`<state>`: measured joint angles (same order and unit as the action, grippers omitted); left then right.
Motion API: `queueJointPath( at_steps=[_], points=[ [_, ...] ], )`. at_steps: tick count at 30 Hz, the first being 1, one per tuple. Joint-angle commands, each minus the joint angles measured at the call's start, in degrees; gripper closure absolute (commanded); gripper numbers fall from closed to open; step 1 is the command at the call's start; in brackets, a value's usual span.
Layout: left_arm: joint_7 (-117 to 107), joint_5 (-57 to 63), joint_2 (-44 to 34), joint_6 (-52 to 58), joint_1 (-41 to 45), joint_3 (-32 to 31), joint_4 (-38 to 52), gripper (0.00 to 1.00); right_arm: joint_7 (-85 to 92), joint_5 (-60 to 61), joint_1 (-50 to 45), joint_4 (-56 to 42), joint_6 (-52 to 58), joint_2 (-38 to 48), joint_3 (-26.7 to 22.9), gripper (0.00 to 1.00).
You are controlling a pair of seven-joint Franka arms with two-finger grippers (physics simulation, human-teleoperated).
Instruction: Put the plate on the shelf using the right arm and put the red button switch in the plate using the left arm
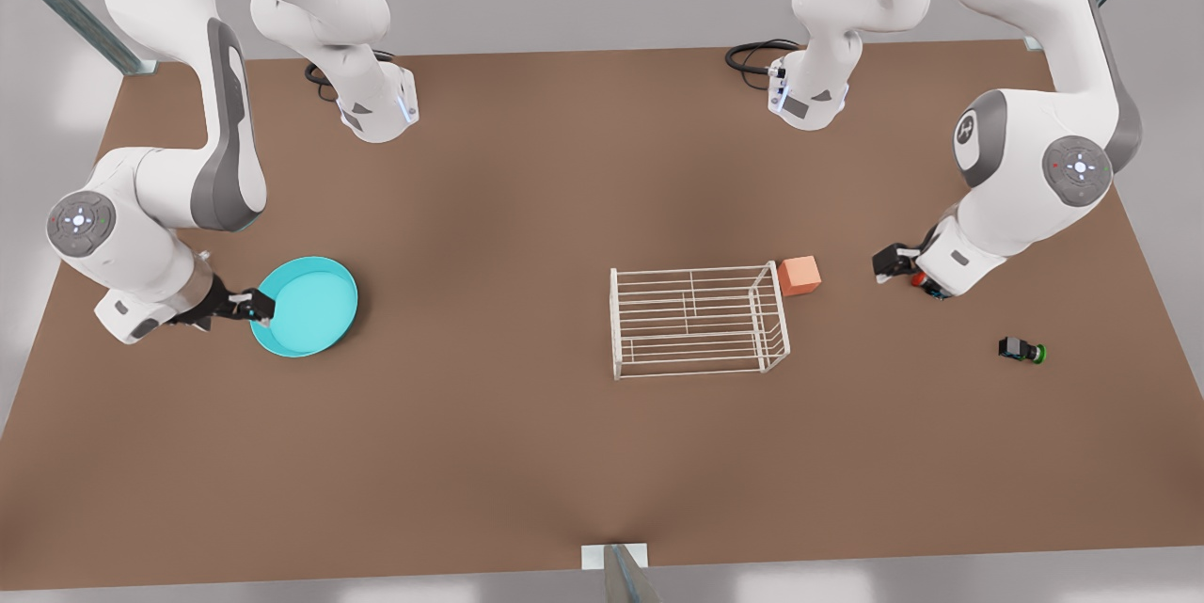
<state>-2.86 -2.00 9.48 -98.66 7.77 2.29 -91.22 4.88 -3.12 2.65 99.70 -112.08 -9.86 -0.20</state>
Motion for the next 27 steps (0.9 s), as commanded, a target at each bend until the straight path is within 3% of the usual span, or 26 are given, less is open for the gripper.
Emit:
queueJointPath(
  at_steps=[1,9,19,27],
  points=[
    [0.31,-0.19,0.01,-0.92,0.05,0.0,-0.1,0.0,1.97,0.05,0.08,-0.03,-2.18,0.02,-0.06,0.0],
    [5.5,0.6,0.01,-0.22,-0.83,0.79,-1.41,0.0,8.3,0.05,1.13,-1.96,2.12,-6.48,-0.15,0.0],
    [5.15,0.07,0.01,1.27,-1.8,0.96,-1.94,0.0,16.74,6.2,9.48,7.79,1.07,-7.45,-0.15,0.0],
    [5.23,0.77,0.27,1.36,-1.8,0.96,-2.03,0.0,23.86,5.85,14.14,15.0,-13.87,-8.77,-0.15,0.0]
  ],
)
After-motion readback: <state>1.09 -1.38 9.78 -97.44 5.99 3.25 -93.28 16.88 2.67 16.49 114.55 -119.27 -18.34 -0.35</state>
